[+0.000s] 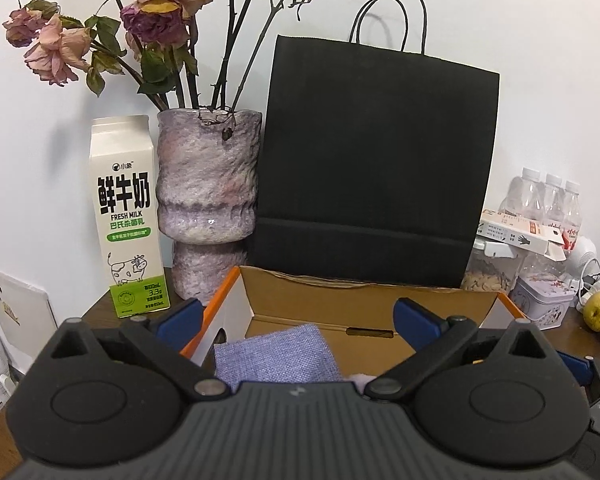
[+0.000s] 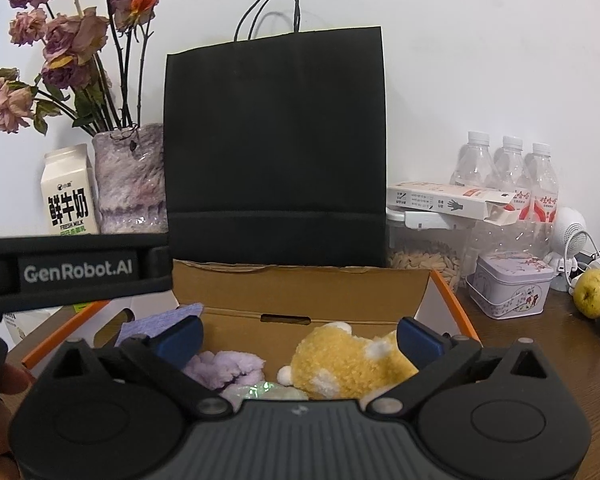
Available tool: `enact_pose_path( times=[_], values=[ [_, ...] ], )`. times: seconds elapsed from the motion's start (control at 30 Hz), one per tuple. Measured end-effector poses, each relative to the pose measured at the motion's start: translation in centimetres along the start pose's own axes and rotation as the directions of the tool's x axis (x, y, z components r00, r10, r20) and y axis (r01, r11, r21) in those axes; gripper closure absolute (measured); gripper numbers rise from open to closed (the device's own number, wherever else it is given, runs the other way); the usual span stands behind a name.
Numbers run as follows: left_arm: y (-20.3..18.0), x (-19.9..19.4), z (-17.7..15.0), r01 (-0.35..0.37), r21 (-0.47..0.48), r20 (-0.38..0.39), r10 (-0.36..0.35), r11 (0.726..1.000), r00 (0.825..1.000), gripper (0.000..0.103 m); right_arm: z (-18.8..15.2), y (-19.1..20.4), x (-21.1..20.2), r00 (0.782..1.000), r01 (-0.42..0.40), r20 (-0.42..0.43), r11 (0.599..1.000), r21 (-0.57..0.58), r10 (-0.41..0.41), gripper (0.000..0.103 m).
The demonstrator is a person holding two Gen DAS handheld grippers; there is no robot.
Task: Organize objects
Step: 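Withdraw both grippers from the box back toward the table items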
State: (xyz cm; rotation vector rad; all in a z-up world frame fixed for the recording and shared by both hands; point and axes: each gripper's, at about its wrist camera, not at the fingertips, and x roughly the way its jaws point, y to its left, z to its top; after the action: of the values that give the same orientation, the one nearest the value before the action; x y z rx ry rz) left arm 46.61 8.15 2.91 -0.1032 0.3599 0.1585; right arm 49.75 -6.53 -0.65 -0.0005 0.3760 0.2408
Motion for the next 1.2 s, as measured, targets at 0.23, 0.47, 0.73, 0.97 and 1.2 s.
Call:
enact_pose_path(
  times=[0.23, 0.47, 0.73, 0.97, 1.2],
  values=[
    [0.1, -0.3, -0.1, -0.004, -0.012, 0.004, 0.004, 1.0, 1.0, 0.0, -0.1, 0.1, -0.2, 1.0, 0.001, 0.001, 1.0, 0.0, -0.001, 0.0],
    [0.5, -1.5, -0.5, -0.011, -0.045, 0.032, 0.013, 0.999, 0.999, 0.0, -0.3, 0.2, -0.8, 1.0, -0.005, 0.005, 1.0, -0.002, 0.005, 0.0],
    [2.1, -3.8, -1.3, -0.026, -0.067, 0.07, 0.03, 0.997, 0.997, 0.0, -0.4, 0.8, -2.0, 1.0, -0.02, 0.007, 1.0, -0.015, 0.02, 0.0],
    [4.4, -6.9, -2.7, -0.047, -0.103, 0.113, 0.058, 0.994, 0.992, 0.0, -1.3, 1.6, -4.6, 0.998, -0.054, 0.029, 0.997, -0.059, 0.056, 0.0],
    [5.6, -10.5, -4.4, -0.051, -0.097, 0.141, 0.065, 0.994, 0.988, 0.0, -2.7, 1.6, -8.4, 0.995, -0.074, 0.067, 0.994, -0.085, 0.08, 0.0]
  ],
)
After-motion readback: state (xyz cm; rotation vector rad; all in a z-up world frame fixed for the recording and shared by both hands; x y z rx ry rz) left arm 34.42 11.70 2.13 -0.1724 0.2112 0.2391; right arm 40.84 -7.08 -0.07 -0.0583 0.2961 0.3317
